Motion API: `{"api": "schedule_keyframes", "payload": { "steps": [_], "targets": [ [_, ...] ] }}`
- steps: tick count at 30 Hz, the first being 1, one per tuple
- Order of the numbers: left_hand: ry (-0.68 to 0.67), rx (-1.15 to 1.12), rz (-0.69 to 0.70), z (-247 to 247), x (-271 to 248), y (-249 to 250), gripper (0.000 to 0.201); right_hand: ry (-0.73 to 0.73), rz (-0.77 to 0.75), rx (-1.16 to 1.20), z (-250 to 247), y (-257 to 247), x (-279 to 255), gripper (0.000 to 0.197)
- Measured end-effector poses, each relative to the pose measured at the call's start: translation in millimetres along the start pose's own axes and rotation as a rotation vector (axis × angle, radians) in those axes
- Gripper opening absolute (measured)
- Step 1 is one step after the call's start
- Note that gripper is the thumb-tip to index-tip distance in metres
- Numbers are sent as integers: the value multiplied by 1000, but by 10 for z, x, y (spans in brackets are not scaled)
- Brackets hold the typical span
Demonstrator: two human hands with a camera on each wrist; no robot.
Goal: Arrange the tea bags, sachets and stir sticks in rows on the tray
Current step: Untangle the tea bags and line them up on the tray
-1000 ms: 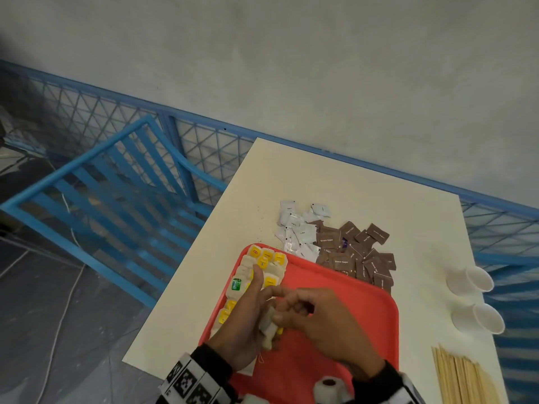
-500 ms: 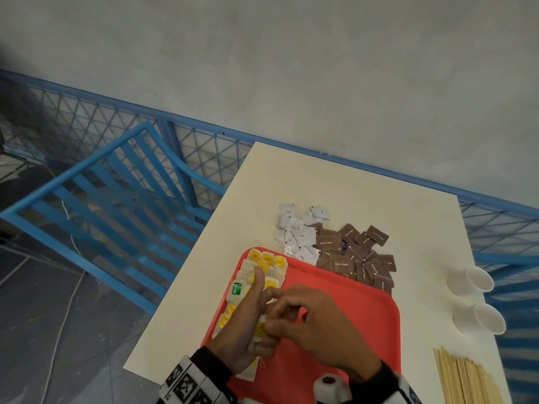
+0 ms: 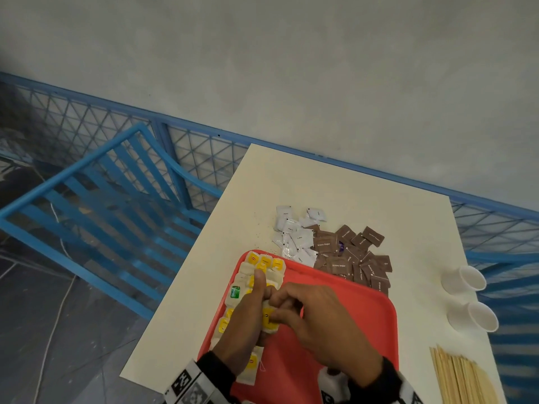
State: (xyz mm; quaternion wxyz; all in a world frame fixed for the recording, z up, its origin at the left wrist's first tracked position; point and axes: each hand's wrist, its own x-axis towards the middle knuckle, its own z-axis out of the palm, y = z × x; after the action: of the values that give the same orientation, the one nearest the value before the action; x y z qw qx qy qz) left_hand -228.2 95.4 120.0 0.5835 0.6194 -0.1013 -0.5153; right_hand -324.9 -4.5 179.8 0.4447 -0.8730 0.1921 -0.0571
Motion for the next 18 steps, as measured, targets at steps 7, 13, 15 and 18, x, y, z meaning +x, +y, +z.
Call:
{"api": "schedule_keyframes", "payload": {
  "steps": [7,13,15,18],
  "targets": [
    [42,-325,30,-17,53,30,58,102,134,181,142,-19,-33,10],
    [-42,-541,-12,42,101,39,79,168,118,401,38,-96,-31,12],
    [-69,-630,-58,56,103,81,68,205,71,327,32,-71,-31,20],
    [-111,-737,-122,77,105,136,52,265,45,297,37,-18,-32,26]
  ]
}}
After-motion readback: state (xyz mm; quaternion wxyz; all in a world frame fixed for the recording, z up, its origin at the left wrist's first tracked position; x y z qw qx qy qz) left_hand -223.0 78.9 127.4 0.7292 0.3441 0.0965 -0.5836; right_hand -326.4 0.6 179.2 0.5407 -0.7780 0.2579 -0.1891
